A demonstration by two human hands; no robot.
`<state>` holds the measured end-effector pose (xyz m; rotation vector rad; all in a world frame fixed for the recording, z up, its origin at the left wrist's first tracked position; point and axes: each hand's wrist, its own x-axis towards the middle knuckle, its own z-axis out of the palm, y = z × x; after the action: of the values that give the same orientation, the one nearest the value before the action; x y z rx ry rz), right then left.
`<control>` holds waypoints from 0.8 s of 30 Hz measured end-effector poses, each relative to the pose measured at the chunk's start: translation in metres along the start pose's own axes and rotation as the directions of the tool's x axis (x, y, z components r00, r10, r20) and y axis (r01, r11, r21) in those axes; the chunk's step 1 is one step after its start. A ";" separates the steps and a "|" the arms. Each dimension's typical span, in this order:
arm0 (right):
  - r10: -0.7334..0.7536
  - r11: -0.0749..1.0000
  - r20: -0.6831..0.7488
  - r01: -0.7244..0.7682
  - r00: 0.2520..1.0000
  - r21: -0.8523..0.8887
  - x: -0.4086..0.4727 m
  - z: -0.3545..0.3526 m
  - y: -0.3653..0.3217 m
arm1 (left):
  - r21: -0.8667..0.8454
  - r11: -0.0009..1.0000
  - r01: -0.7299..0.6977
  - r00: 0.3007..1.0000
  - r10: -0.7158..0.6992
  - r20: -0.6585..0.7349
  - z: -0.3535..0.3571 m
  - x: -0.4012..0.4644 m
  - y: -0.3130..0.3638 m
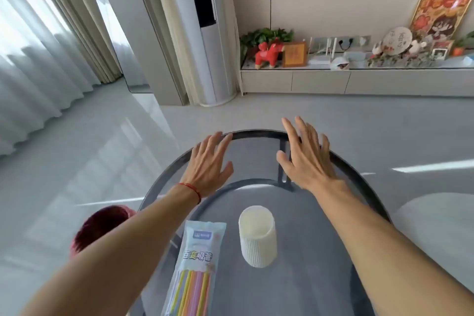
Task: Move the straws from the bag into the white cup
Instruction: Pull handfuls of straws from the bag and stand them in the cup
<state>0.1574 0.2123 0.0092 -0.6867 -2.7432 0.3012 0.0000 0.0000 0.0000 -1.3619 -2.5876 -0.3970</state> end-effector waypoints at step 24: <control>0.221 0.813 0.145 -0.264 0.964 0.518 -0.229 0.173 -0.014 | 0.126 0.904 0.409 0.860 -0.428 0.277 0.150 -0.220 -0.011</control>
<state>0.2865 0.0665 -0.2023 -0.8691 -2.4436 1.1236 0.1077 -0.1284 -0.2071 -0.8811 -3.1243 -0.1732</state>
